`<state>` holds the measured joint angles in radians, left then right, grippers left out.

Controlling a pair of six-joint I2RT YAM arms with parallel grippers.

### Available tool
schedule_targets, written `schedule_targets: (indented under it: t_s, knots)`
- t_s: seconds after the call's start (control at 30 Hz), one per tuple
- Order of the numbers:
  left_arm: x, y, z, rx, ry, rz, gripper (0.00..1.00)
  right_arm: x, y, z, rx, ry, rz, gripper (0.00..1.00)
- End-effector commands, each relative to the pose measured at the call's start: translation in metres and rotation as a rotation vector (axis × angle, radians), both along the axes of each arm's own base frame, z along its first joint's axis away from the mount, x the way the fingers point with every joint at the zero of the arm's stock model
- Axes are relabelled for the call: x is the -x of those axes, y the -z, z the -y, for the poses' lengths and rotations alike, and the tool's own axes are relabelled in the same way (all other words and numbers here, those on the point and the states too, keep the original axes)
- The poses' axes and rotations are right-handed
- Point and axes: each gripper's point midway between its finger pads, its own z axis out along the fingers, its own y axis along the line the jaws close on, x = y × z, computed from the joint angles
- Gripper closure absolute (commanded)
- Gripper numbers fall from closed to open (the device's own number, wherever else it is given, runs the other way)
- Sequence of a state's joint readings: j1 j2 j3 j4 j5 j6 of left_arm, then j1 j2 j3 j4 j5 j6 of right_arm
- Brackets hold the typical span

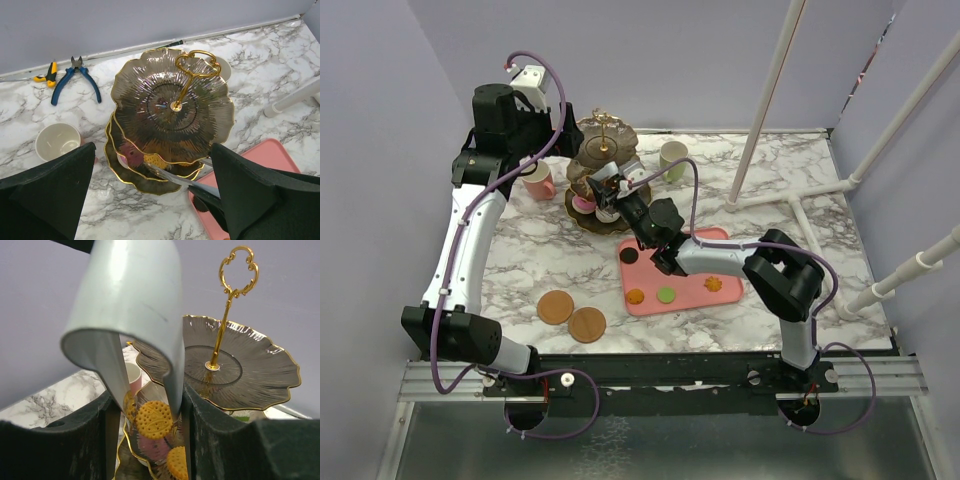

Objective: Serve the afternoon tea
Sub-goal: Place the desert on the desert table.

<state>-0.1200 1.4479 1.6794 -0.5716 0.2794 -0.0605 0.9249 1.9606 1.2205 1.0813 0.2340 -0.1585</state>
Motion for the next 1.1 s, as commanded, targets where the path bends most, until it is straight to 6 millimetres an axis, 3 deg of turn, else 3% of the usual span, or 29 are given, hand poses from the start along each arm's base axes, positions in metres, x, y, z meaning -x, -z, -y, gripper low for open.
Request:
schedule_targets:
  t_s: [0.0, 0.33, 0.7, 0.9, 1.07]
  knots:
    - [0.008, -0.008, -0.005, -0.017, -0.009, 0.028, 0.01, -0.006, -0.012, 0.008, -0.069, 0.063, 0.023, 0.7]
    - [0.015, -0.008, 0.008, 0.005, 0.066, 0.005, 0.01, 0.007, -0.023, 0.012, -0.066, 0.029, 0.03, 0.49]
    - [0.018, -0.017, 0.009, 0.007, 0.075, 0.028, 0.01, 0.027, -0.041, 0.013, -0.077, -0.01, 0.059, 0.48]
    - [0.019, -0.019, 0.028, -0.005, 0.222, 0.052, 0.01, 0.06, -0.065, 0.029, -0.096, -0.081, 0.057, 0.5]
    - [0.017, -0.014, 0.043, -0.057, 0.376, 0.094, 0.01, 0.085, -0.054, 0.052, -0.063, -0.126, -0.012, 0.52]
